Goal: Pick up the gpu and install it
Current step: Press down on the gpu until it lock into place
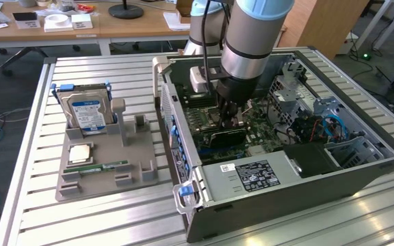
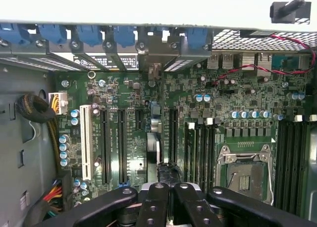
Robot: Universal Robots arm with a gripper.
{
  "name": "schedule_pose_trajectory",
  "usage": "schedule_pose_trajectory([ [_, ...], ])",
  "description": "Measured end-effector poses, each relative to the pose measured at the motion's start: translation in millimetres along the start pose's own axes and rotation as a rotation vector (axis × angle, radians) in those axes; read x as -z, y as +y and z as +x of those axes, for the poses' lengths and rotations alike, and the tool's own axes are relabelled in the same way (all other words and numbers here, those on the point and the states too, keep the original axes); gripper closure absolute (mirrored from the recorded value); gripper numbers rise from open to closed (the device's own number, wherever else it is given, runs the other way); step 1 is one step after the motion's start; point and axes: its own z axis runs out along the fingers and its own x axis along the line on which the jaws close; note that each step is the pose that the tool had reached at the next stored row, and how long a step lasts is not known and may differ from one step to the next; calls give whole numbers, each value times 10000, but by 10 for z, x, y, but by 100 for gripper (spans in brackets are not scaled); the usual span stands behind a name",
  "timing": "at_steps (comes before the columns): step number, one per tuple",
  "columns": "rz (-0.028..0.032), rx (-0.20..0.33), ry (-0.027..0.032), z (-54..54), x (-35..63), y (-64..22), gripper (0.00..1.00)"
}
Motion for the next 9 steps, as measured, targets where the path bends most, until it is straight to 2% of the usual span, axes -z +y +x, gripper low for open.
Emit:
schedule_pose_trajectory([
  [9, 1, -1, -2, 21, -6, 0, 89],
])
